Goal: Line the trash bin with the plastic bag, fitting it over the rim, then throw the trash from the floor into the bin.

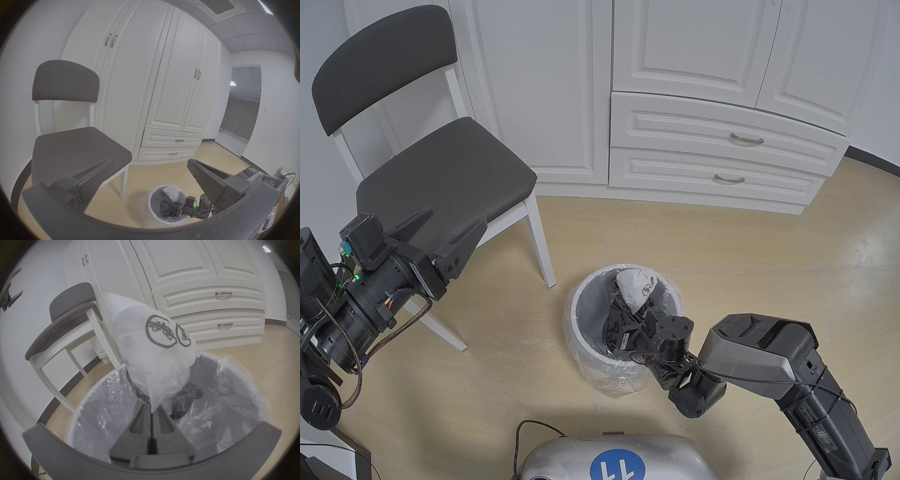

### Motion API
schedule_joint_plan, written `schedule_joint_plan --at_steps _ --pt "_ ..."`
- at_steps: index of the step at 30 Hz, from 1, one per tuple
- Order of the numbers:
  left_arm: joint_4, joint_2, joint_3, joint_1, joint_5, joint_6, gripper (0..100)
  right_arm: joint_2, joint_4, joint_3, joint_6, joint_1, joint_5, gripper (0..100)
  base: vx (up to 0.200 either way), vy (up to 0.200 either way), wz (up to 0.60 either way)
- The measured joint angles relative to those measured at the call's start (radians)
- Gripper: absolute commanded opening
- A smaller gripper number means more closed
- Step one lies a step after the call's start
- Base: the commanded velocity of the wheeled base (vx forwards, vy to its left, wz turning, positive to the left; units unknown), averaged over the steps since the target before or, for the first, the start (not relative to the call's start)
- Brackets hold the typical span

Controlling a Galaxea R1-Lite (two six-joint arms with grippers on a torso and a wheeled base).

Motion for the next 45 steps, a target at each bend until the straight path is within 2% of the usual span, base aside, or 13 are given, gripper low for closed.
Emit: schedule_joint_plan --at_steps 23,32,45 --pt "-0.001 0.0 0.0 0.002 0.0 0.0 100 -0.014 -0.008 0.01 -0.001 0.0 0.0 100 0.0 0.0 0.0" --pt "-0.001 -0.002 0.0 0.001 0.001 0.0 100 -0.089 -0.013 0.084 -0.006 0.002 0.001 100 0.0 0.0 0.0" --pt "-0.001 -0.002 0.0 0.001 0.001 0.0 100 -0.105 -0.004 0.132 -0.053 0.018 0.004 100 0.0 0.0 0.0"
